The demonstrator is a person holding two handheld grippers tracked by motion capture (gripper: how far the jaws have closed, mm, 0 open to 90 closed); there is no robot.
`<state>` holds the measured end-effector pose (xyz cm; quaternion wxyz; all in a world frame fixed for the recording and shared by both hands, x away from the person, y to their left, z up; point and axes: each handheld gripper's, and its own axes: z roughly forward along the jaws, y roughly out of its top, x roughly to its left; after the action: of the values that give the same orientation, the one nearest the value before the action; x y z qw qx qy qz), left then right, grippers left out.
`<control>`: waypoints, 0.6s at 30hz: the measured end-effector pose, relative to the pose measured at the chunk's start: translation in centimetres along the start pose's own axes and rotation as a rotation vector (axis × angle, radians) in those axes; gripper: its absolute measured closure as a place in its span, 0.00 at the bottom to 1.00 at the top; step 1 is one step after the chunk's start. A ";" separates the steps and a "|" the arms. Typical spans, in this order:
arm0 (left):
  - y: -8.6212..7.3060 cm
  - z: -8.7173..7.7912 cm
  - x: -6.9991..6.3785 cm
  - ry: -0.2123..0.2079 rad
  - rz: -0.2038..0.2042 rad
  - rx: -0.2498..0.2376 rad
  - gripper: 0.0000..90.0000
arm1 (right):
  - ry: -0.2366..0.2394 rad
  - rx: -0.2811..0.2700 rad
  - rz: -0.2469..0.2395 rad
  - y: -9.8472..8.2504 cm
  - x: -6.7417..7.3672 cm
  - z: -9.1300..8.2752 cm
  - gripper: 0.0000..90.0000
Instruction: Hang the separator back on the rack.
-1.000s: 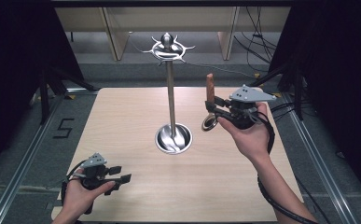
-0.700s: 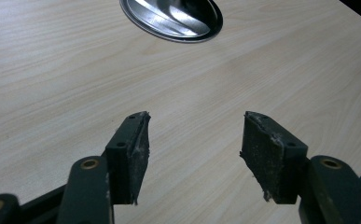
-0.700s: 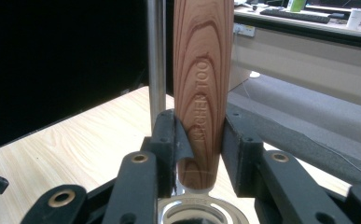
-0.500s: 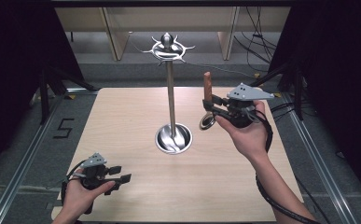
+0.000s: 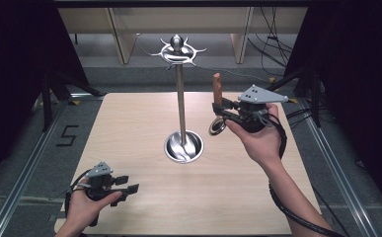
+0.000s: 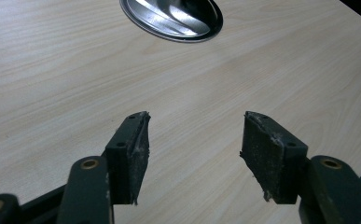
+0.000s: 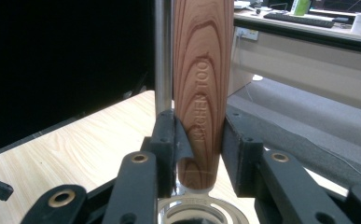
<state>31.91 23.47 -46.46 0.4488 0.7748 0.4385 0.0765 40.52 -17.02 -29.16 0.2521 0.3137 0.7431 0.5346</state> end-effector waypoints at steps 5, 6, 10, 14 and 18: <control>0.0 0.0 0.0 0.001 0.001 0.000 0.45 | 0.002 -0.011 -0.002 0.4 0.2 0.1 0.76; 0.0 0.0 0.0 0.000 0.001 0.000 0.45 | 0.006 -0.008 0.007 0.5 0.3 0.2 0.76; 0.0 -0.1 0.1 0.001 0.005 0.001 0.45 | 0.014 -0.009 -0.002 0.9 0.5 0.3 0.76; 0.0 -0.1 0.1 0.003 0.004 -0.002 0.45 | 0.012 -0.011 -0.002 1.1 0.7 0.5 0.76; 0.0 -0.1 0.1 -0.001 0.006 0.003 0.45 | 0.023 -0.012 -0.004 1.3 0.8 0.8 0.76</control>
<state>31.91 23.60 -46.37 0.4478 0.7767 0.4362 0.0769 40.80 -15.66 -28.22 0.2464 0.3044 0.7434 0.5423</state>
